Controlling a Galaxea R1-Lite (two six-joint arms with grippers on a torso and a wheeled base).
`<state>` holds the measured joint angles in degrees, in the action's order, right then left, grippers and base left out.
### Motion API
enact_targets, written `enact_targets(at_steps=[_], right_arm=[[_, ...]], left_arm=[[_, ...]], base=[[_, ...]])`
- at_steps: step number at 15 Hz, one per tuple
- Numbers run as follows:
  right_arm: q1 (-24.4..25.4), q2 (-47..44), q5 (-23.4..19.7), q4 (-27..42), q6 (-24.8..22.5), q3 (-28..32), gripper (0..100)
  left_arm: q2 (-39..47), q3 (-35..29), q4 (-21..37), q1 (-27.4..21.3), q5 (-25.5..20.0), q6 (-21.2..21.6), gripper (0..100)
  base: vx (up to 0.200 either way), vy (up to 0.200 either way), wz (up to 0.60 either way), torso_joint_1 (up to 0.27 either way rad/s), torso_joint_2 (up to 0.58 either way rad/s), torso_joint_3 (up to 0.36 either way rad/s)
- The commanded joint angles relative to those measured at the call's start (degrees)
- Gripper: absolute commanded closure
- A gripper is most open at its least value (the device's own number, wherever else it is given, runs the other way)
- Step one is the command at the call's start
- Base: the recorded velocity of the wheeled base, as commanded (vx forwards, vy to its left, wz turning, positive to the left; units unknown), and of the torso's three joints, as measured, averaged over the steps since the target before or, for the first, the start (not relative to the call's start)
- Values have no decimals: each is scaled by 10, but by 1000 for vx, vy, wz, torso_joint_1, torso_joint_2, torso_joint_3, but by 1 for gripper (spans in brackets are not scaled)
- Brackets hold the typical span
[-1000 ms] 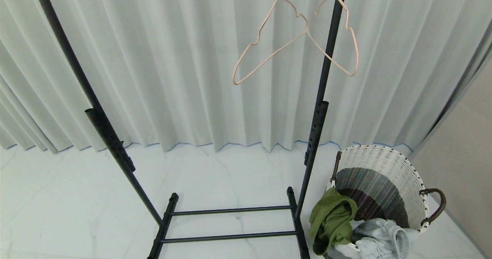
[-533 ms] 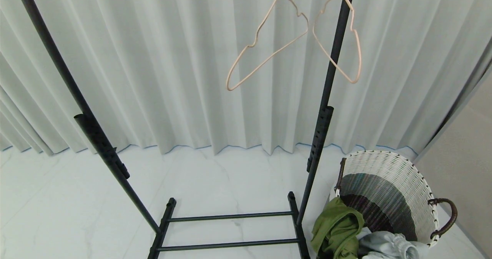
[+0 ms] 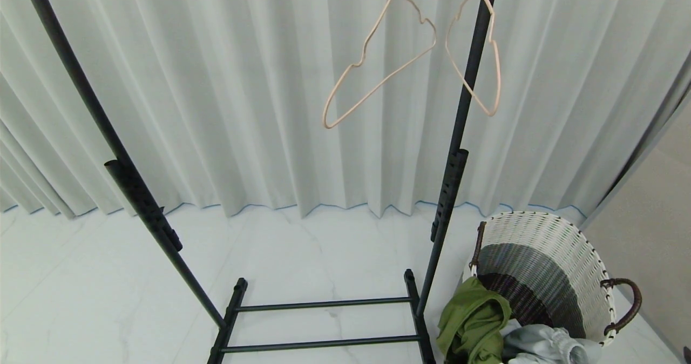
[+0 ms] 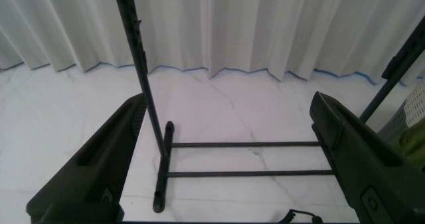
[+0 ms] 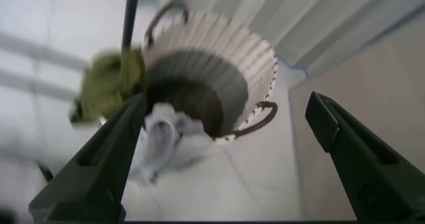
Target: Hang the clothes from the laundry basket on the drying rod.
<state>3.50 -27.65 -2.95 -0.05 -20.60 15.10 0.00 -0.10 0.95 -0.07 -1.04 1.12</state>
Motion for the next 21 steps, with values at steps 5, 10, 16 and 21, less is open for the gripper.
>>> enact_targets(at_steps=[5, 10, 16, 21], right_arm=[[-35, -453, -28, -130, -280, 14, 0], [-81, -646, -64, -279, -414, -15, 0], [-81, -765, -73, -417, -422, -39, 0], [-82, -788, -74, -447, -419, -39, 0]], left_arm=[[0, 0, 0, 0, 0, 3, 0], [0, 0, -1, 0, 1, 5, 0], [0, 0, 0, 0, 0, 5, 0], [0, 0, 0, 0, -1, 5, 0]], base=[[0, 0, 0, 0, 0, 0], [0, 0, 0, 0, 0, 0], [0, 0, 0, 0, 0, 0], [0, 0, 0, 0, 0, 0]])
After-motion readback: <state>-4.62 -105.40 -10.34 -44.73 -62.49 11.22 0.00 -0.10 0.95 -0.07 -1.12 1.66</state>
